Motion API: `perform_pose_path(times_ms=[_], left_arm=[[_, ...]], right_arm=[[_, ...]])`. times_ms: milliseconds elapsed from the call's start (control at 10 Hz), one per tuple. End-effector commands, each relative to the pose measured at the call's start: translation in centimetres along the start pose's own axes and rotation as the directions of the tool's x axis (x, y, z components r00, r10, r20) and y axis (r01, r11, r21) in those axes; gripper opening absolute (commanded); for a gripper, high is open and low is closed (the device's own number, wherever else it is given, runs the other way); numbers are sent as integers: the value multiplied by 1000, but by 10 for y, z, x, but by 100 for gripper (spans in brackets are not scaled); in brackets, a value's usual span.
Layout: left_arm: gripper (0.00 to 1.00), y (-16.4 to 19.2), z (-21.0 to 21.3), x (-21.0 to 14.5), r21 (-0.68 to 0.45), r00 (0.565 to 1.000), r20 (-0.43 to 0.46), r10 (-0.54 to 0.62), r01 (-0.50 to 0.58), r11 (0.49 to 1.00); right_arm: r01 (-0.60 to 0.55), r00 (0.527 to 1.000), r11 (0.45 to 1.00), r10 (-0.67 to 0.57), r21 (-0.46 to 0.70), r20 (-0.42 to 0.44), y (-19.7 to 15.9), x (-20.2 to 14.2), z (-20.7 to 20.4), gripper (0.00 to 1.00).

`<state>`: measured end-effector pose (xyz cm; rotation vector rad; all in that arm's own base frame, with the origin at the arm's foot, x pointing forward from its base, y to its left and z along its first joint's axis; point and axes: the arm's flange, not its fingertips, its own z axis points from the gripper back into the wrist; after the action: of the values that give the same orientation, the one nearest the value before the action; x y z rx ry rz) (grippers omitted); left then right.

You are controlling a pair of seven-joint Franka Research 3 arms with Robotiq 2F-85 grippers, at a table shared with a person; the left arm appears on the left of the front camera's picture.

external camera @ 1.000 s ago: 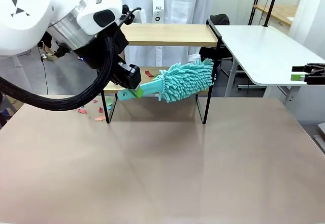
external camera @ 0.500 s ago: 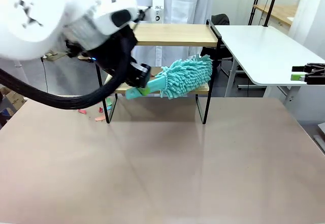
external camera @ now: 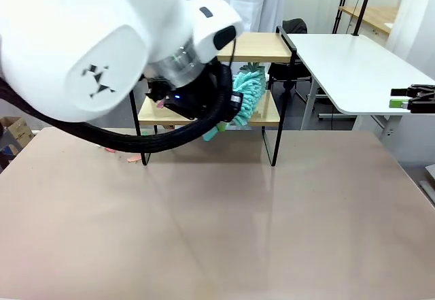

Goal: Clean the shelf.
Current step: Clean the specific section of the Shelf indicated by the human with the Duster.

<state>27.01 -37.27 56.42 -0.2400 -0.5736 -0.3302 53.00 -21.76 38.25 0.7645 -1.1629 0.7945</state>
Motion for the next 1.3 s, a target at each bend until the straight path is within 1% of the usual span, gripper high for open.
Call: perform_pose_path(times_ms=[0,200,400,600,800,1000,1200], left_arm=[[13,-31,-19,12,22,998,47,41,-42,999],[13,-48,-35,15,-16,993,64,99,-98,995],[13,-56,-44,22,47,985,89,150,-155,987],[13,-64,-53,33,76,982,107,158,-167,983],[13,-73,-65,46,74,979,115,166,-175,982],[13,-80,-87,57,121,980,109,164,-177,977],[13,-83,-106,63,127,982,83,171,-180,975]], right_arm=[[-5,1000,1000,5,-1,0,1,3,-2,100],[-5,1000,1000,5,-1,0,1,3,-2,100],[-5,1000,1000,5,-1,0,1,3,-2,100],[-5,1000,1000,5,-1,0,1,3,-2,100],[-5,1000,1000,5,-1,0,1,3,-2,100],[-5,1000,1000,5,-1,0,1,3,-2,100],[-5,1000,1000,5,-1,0,1,3,-2,100]])
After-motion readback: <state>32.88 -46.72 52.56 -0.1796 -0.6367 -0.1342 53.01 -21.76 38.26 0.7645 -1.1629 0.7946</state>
